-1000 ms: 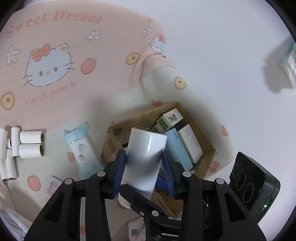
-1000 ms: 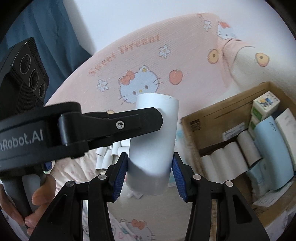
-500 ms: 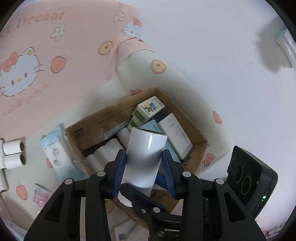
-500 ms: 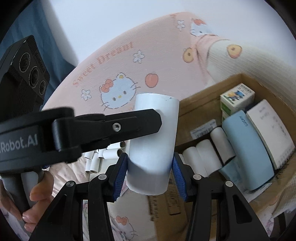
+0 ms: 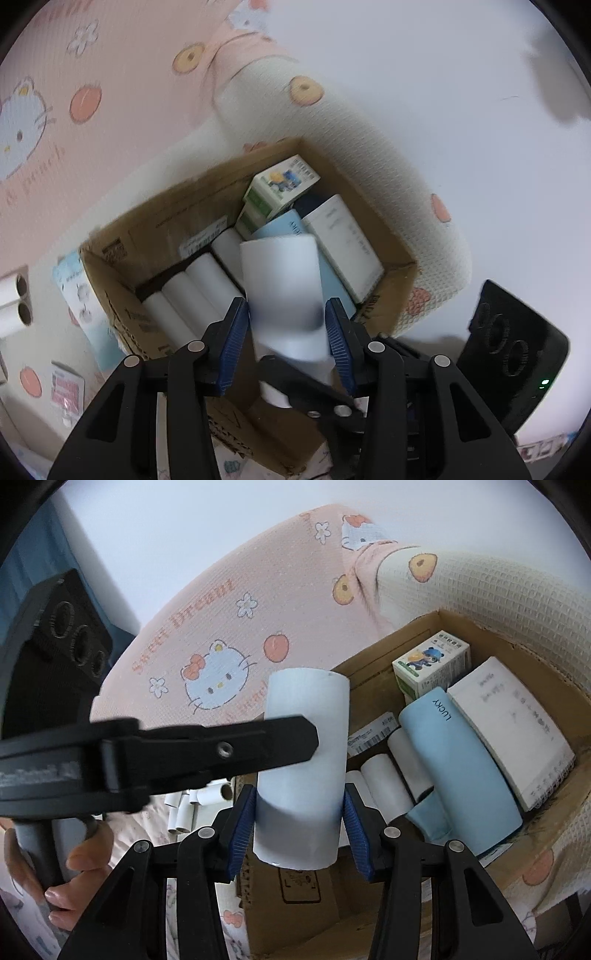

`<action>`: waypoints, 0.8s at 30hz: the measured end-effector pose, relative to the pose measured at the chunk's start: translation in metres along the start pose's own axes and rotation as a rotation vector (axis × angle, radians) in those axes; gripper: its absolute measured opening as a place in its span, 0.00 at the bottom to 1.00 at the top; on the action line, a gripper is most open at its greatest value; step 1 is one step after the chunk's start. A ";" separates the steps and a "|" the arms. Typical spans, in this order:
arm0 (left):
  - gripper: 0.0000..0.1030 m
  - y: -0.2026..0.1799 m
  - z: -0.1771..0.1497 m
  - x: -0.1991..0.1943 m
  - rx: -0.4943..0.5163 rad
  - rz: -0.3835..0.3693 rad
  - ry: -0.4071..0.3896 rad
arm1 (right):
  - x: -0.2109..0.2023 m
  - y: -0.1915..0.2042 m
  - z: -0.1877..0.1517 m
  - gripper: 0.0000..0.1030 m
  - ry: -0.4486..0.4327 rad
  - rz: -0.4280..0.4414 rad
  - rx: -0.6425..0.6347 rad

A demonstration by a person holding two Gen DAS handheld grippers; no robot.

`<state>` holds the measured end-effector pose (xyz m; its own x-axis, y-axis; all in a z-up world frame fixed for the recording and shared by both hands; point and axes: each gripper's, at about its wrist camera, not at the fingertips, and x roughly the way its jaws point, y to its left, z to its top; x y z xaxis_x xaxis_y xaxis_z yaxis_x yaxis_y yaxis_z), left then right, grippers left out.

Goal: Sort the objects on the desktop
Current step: 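Lift the white tube with the right gripper and carry it to the cardboard box, then lower the tube into the box beside the paper rolls and open the right gripper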

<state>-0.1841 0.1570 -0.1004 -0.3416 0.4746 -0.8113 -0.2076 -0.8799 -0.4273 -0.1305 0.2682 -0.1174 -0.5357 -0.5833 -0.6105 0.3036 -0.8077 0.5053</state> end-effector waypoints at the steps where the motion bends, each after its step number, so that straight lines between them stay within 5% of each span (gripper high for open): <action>1: 0.45 0.002 0.000 0.001 -0.005 -0.013 -0.004 | 0.000 -0.002 0.000 0.43 0.000 0.005 0.000; 24: 0.47 0.010 0.016 0.051 -0.139 -0.036 0.051 | 0.021 -0.028 0.007 0.43 0.050 -0.115 -0.057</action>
<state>-0.2188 0.1726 -0.1399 -0.2887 0.5073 -0.8119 -0.0890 -0.8586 -0.5049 -0.1556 0.2789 -0.1398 -0.5301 -0.4888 -0.6929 0.2878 -0.8723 0.3953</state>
